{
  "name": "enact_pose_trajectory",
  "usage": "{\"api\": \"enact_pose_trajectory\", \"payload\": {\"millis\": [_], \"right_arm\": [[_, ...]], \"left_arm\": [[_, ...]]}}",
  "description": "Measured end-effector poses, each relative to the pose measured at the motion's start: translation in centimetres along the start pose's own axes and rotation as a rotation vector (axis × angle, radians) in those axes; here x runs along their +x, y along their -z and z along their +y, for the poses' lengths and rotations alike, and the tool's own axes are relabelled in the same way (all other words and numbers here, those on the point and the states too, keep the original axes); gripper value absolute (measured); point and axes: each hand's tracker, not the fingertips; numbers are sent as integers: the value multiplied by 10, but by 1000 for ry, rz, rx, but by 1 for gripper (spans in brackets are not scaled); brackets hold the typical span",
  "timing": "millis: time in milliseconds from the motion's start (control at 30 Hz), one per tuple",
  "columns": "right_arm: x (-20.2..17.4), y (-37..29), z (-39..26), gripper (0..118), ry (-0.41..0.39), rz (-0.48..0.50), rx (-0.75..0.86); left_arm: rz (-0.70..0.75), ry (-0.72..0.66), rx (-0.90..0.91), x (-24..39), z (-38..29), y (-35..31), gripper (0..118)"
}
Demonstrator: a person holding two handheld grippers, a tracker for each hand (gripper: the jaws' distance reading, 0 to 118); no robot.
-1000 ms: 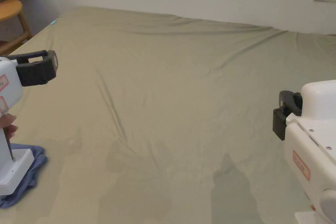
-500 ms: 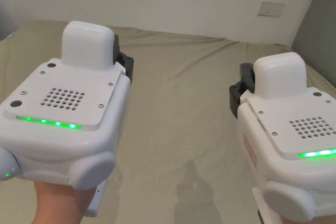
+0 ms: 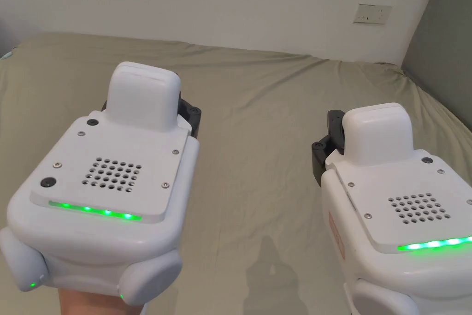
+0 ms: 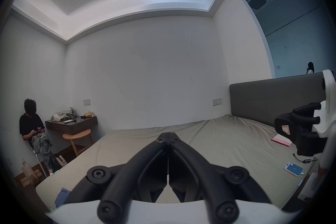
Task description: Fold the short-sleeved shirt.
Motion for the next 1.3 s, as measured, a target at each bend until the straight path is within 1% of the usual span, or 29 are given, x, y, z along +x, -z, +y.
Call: {"api": "enact_pose_trajectory", "payload": {"millis": [333,800,833,867,900,933,967,1000,1033,1067,1100,1133,1167,1233,1267,1300], "right_arm": [[-2,-1,-1,1,5,2,5],[-3,-3,1,2,9,-1,13],[-4,-3,1,5,7,-3,12],[-4,-3,1,16,8,-5,10],[-3,-2,0,39,13,-8,12],[-2,-1,0,81,22,-5,13],[0,1,0,106,31,0,11],[1,2,-1,117,41,7,12],[1,1,-1,118,51,7,22],[1,-1,0,118,58,-1,38],[1,-1,1,118,56,1,33],[1,-1,3,118,54,12,26],[2,0,4,118,57,27,13],[1,1,8,118,74,41,-20],[0,2,11,118,104,41,-50],[-2,2,15,118,136,5,-89]], "left_arm": [[13,20,9,3,1,-3,0],[16,14,0,3,-1,-4,0],[13,16,-1,3,-1,-4,0],[13,21,-5,3,-1,-4,0],[12,23,-9,3,-1,-4,8],[12,23,-9,3,-2,-4,28],[10,20,-12,2,-2,-3,48],[7,15,-19,1,-2,-2,74],[3,8,-28,-1,-3,0,106],[2,5,-39,-3,-4,2,118],[4,1,-39,-4,-5,2,117],[12,14,8,-4,-5,1,118],[14,1,-25,-3,-6,4,118],[11,-8,-28,-5,-6,7,118],[9,-19,-31,-8,-5,2,118],[11,-24,-30,-9,-5,1,118]]}}
